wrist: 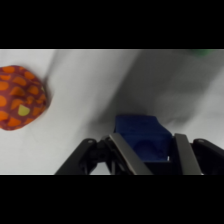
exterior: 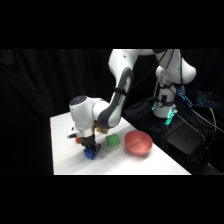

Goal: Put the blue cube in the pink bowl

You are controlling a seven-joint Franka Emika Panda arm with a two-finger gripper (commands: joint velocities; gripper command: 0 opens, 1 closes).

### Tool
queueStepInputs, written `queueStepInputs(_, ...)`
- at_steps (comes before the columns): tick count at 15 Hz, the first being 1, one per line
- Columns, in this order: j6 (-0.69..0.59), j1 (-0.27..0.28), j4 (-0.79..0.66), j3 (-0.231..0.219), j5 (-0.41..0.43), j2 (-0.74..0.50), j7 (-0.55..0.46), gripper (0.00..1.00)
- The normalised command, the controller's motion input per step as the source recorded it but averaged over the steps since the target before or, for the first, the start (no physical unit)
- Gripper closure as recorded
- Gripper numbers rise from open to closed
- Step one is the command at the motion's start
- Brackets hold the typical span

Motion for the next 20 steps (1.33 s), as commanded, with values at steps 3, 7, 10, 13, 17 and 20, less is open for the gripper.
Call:
queueStepInputs(3,-0.2,0.104,-0.25,-0.082,-0.135,-0.4,0.2,0.75)
queueStepInputs(7,-0.25,0.095,-0.27,-0.087,-0.135,-0.43,0.19,0.75)
queueStepInputs(10,-0.19,0.074,-0.31,-0.063,-0.108,-0.46,0.15,0.75)
queueStepInputs(13,-0.12,0.06,-0.4,-0.036,-0.073,-0.5,0.11,0.75)
queueStepInputs(17,-0.03,0.072,-0.5,-0.01,-0.023,-0.54,0.14,0.75)
queueStepInputs(20,0.01,0.097,-0.52,0.011,0.024,-0.53,0.17,0.75)
